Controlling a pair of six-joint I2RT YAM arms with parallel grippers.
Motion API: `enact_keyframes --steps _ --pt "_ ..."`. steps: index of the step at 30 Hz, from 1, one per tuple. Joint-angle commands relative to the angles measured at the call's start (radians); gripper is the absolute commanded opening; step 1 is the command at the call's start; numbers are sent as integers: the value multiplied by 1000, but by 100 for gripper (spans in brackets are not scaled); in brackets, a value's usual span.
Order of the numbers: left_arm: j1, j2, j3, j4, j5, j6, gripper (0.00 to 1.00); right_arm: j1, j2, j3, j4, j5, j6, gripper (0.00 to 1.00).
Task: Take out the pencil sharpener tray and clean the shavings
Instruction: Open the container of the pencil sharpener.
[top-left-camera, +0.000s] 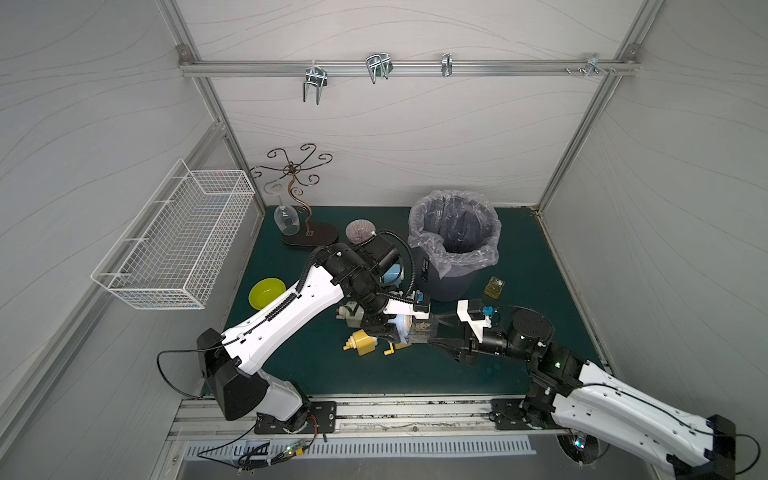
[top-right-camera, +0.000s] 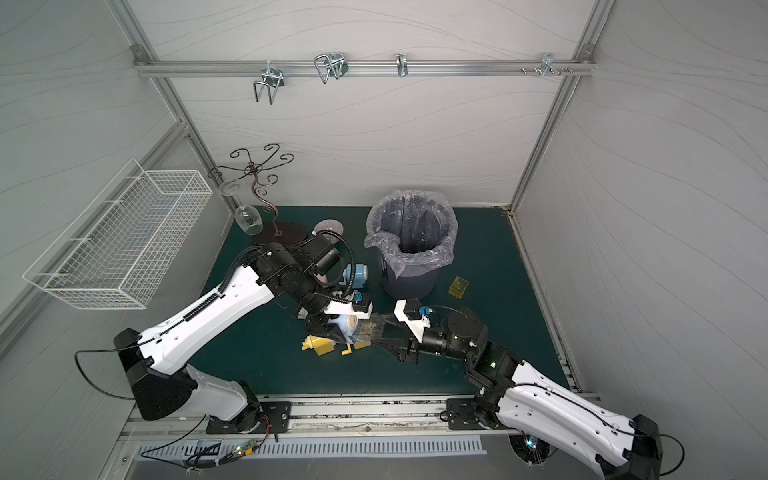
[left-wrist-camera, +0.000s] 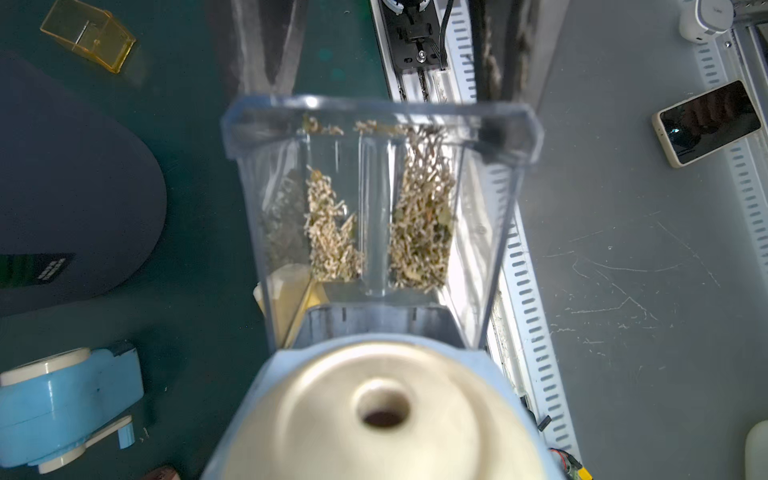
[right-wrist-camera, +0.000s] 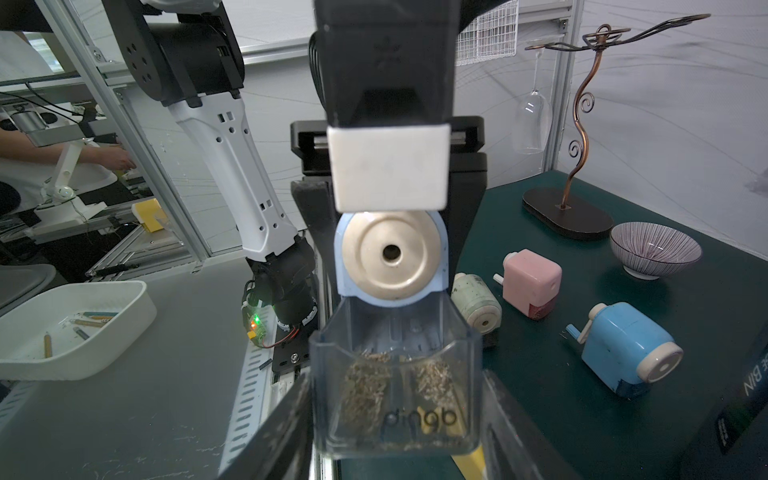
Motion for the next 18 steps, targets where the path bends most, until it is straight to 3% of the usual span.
enact_keyframes --steps 1,18 --pt "3 -32 -2 -53 -13 27 0 -10 -41 -3 12 57 -18 0" --pt "31 -103 -85 -29 -28 17 0 -46 -95 92 -85 202 -107 0"
